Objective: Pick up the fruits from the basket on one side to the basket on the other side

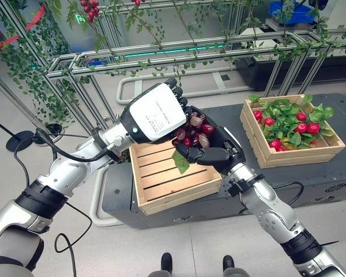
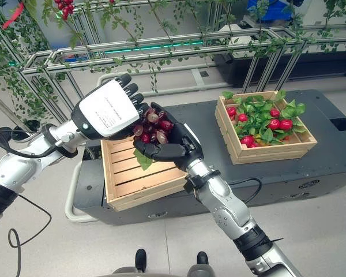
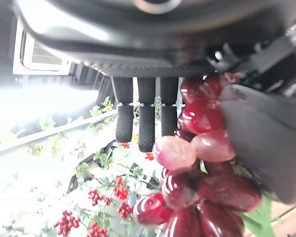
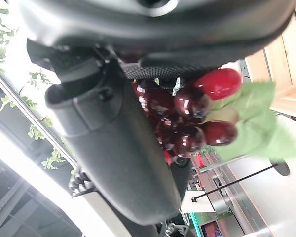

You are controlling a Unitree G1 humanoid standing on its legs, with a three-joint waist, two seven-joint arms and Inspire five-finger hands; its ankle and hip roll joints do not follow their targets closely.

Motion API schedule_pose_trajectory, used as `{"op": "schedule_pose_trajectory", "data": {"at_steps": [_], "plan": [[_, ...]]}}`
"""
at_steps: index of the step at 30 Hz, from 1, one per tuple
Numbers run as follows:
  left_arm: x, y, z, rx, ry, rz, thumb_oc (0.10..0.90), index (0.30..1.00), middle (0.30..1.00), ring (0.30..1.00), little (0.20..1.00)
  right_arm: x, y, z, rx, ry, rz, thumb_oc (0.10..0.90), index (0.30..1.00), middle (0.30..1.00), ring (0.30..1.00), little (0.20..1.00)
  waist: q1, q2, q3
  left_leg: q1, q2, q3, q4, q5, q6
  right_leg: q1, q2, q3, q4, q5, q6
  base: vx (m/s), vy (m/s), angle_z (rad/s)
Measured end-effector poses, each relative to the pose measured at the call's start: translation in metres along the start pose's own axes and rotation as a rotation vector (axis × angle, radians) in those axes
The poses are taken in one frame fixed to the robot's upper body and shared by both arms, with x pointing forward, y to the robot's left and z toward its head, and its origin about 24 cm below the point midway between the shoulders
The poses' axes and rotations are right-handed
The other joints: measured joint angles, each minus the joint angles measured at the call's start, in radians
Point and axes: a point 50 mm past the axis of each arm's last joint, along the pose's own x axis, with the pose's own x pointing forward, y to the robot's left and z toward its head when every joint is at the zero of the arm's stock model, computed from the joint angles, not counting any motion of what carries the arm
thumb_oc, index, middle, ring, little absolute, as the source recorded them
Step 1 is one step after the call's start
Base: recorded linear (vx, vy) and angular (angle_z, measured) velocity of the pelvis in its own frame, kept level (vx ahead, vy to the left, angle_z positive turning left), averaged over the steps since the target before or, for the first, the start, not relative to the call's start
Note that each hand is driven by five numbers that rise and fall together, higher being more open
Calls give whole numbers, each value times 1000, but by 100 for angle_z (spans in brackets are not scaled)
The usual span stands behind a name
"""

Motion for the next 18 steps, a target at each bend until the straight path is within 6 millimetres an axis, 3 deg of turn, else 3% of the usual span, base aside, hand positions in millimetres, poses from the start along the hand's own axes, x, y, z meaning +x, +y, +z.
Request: {"op": "schedule_pose_trajectory", "data": {"at_steps": [4,5,6,7,18], "plan": [[3,6,1,0,-7,30,400,300,300,300,300,-5,-2,-4,0,18,-2,800,900,900,900,900,0,-1,-1,0,1,0,0,0,0,0,0,1,0,0,0,0,0,0],[4,7,2,0,-9,36,400,300,300,300,300,-5,-2,-4,0,19,-2,706,759,759,759,759,0,-1,-1,0,1,0,0,0,0,0,0,1,0,0,0,0,0,0],[5,9,2,0,-12,44,400,300,300,300,300,-5,-2,-4,2,18,-2,524,486,486,486,486,-1,-1,-1,0,1,0,0,0,0,0,1,1,0,0,0,0,0,0],[6,10,3,0,-13,49,400,300,300,300,300,-5,-2,-4,3,18,-2,400,300,300,300,300,-1,-1,-1,0,1,0,0,0,0,0,1,1,0,0,0,0,0,0],[8,14,5,-8,-27,61,400,300,300,300,300,-9,-8,-17,26,57,-54,400,300,300,300,300,-2,4,-37,2,6,1,0,-2,-3,-1,6,3,0,-2,-4,0,0,0]]}}
